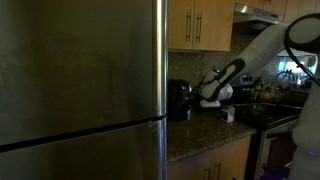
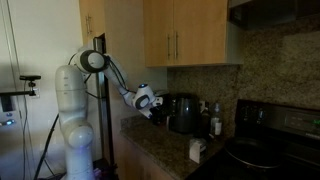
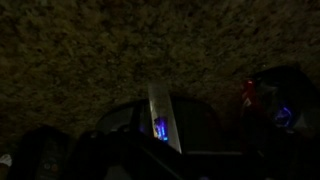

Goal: Remove the coffee kettle from the coffee maker

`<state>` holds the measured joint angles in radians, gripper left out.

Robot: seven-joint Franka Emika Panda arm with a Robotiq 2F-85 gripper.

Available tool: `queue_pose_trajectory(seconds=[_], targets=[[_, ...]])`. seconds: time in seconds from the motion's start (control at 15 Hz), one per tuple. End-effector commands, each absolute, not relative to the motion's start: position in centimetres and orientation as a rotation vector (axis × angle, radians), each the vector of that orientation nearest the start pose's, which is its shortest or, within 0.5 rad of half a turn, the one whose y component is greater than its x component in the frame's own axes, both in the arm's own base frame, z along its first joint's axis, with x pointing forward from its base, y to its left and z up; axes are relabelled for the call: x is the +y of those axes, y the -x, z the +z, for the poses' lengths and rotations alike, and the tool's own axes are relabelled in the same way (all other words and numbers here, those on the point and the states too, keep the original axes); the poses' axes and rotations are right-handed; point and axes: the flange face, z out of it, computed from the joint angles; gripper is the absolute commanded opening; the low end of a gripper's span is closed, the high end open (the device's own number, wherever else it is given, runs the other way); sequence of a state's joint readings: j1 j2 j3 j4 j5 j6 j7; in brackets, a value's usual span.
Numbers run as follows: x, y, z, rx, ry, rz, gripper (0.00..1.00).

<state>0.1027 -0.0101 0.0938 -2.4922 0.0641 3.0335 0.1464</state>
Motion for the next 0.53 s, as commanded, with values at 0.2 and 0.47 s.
queue_pose_trajectory(seconds=[0.2,0.47], targets=[[6.1,-51.0,34.6,-0.027,2.962,-0.918,1.00],[6.7,-51.0,34.8,-0.041,2.954,-0.927,1.00]])
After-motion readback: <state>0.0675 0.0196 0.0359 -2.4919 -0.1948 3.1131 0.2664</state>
